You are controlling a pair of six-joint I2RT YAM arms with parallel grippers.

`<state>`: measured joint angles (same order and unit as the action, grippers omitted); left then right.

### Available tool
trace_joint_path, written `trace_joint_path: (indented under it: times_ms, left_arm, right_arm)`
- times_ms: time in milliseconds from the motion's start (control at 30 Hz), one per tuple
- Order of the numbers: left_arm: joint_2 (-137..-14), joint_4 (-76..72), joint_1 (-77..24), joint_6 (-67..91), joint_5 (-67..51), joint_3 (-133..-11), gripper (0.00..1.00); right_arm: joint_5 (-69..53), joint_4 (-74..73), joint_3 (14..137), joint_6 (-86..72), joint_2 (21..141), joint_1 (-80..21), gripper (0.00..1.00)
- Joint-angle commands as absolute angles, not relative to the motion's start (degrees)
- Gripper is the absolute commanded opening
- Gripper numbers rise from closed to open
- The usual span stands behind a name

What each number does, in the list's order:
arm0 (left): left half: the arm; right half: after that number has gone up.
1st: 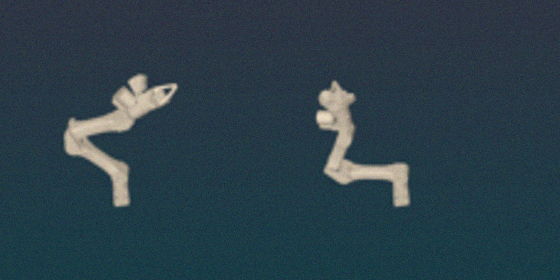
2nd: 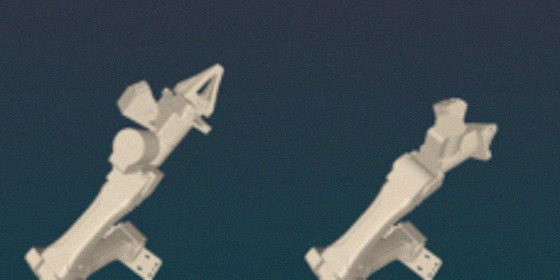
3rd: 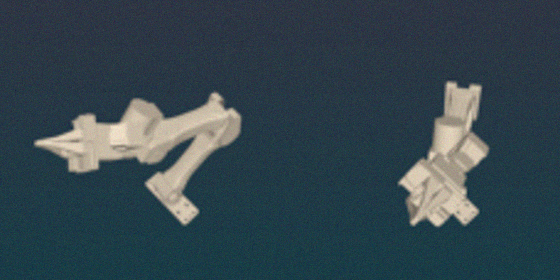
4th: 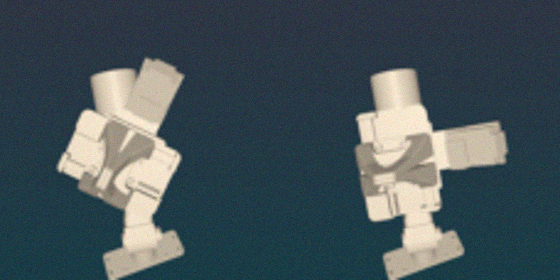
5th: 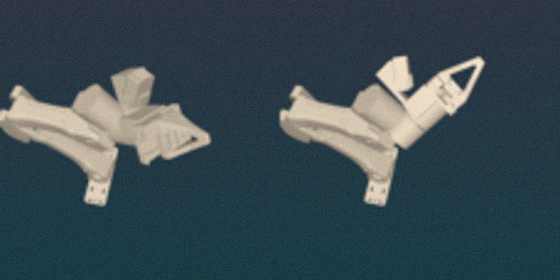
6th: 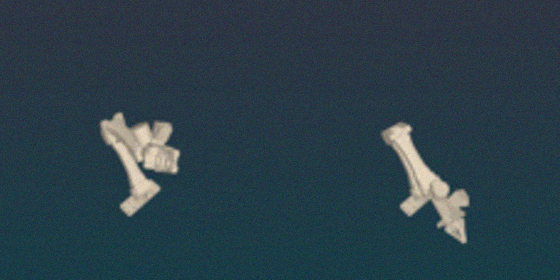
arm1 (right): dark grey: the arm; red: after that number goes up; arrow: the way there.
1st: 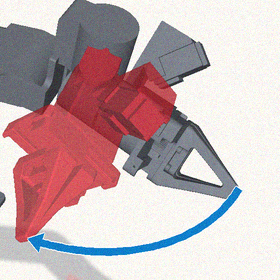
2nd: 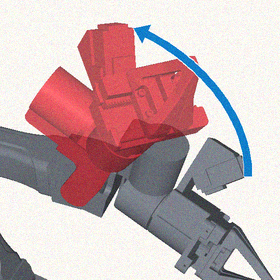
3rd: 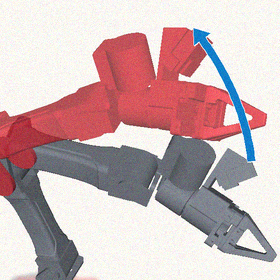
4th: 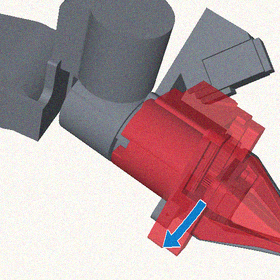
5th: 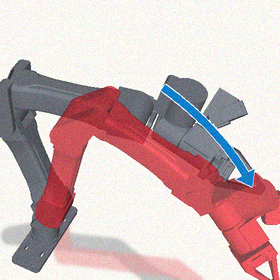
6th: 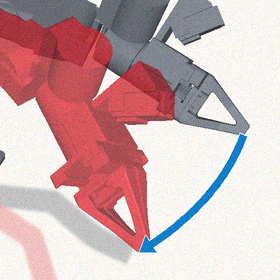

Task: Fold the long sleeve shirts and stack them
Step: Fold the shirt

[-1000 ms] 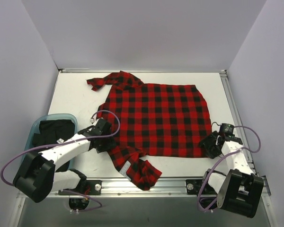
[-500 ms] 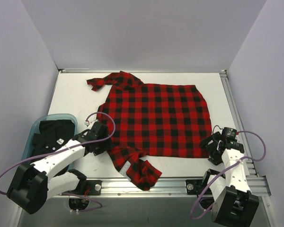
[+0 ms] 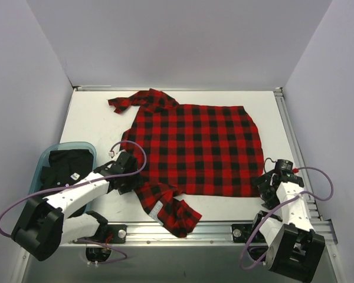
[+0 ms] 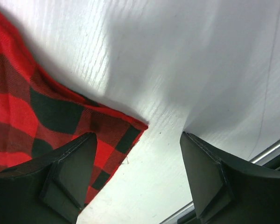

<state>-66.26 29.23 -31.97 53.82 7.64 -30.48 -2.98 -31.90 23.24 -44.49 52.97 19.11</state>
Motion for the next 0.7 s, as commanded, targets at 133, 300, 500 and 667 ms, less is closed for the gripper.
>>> trace_joint_path:
  times_ms: [133,300,500,667]
  left_arm:
    - [-68.9,26.5,-32.7,53.8,6.4,-30.3,0.68]
    - [-68.9,25.8,-32.7,53.5,6.6,-29.6,0.66]
    - [-68.2,25.7,-32.6,53.3,7.4,-28.1,0.64]
    - [-67.8,25.8,-32.5,53.5,8.3,-27.9,0.6]
  right_arm:
    - [3.8,-34.8,24.7,-48.1,58.6,16.3,0.7]
    - [3.7,-32.0,24.2,-51.1,62.4,10.1,0.57]
    - [4.2,-31.1,23.6,-50.5,63.1,10.0,0.22]
    - [4.1,-31.8,24.8,-49.1,61.0,10.0,0.01]
